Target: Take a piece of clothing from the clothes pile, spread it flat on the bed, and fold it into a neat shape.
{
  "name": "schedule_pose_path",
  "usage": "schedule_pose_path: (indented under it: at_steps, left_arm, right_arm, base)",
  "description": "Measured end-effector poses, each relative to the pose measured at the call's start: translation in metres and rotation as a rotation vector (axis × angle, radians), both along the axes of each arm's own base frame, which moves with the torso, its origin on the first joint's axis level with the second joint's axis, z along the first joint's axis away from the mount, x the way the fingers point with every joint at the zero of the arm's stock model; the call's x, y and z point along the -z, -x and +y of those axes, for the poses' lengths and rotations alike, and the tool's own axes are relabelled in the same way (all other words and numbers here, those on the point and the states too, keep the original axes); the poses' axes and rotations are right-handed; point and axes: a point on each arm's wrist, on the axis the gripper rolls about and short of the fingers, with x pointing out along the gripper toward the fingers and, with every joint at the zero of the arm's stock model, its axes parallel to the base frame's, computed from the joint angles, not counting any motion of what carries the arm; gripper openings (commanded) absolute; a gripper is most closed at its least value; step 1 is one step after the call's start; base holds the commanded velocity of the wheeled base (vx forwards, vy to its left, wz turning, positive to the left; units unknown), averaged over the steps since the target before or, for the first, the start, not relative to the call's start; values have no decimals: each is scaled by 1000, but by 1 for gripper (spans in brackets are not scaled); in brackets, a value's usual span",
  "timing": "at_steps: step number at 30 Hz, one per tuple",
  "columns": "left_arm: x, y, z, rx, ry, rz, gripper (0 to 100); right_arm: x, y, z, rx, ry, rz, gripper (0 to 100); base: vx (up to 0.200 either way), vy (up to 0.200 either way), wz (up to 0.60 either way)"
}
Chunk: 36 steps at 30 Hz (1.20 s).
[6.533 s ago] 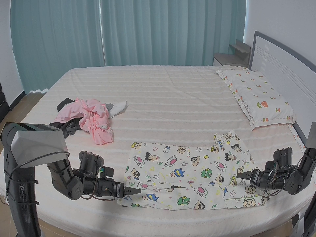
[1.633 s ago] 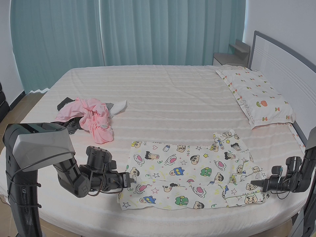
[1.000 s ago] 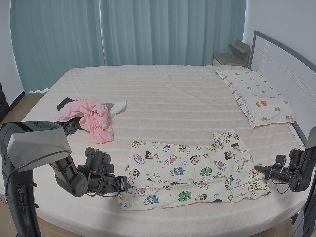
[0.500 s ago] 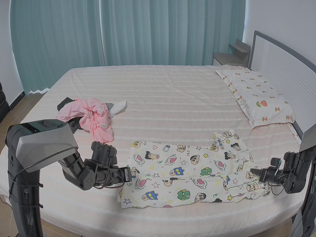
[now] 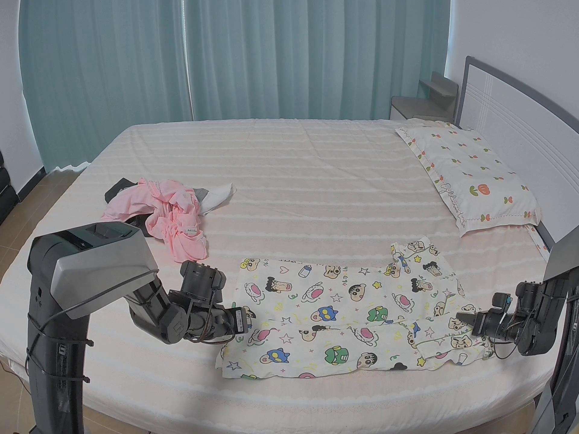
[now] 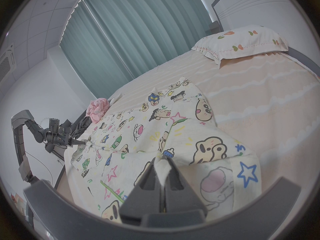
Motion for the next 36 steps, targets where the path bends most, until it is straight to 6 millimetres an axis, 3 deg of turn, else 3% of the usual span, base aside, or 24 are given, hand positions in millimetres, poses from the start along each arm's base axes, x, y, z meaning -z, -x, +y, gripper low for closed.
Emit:
schedule_pose_path:
  at_steps: [8, 13, 22, 25, 36]
  left_arm:
    - [-1, -6, -6, -61, 15, 26, 100]
    - [-3, -5, 1, -101, 35, 42, 100]
    - [-40, 4, 17, -244, 176, 52, 100]
    - [-51, 7, 18, -299, 237, 62, 100]
    - [-63, 23, 9, -290, 298, -10, 100]
  right_arm:
    - [2, -2, 1, 10, 11, 1, 100]
    - [-3, -2, -2, 31, 16, -24, 100]
    - [-32, 7, -4, 97, -45, -72, 100]
    - [-40, 11, -3, 107, -61, -73, 100]
    - [-51, 16, 0, 104, -61, -86, 100]
  base:
    - [0, 0, 0]
    - [0, 0, 0]
    - [0, 0, 0]
    - [200, 0, 0]
    - [0, 0, 0]
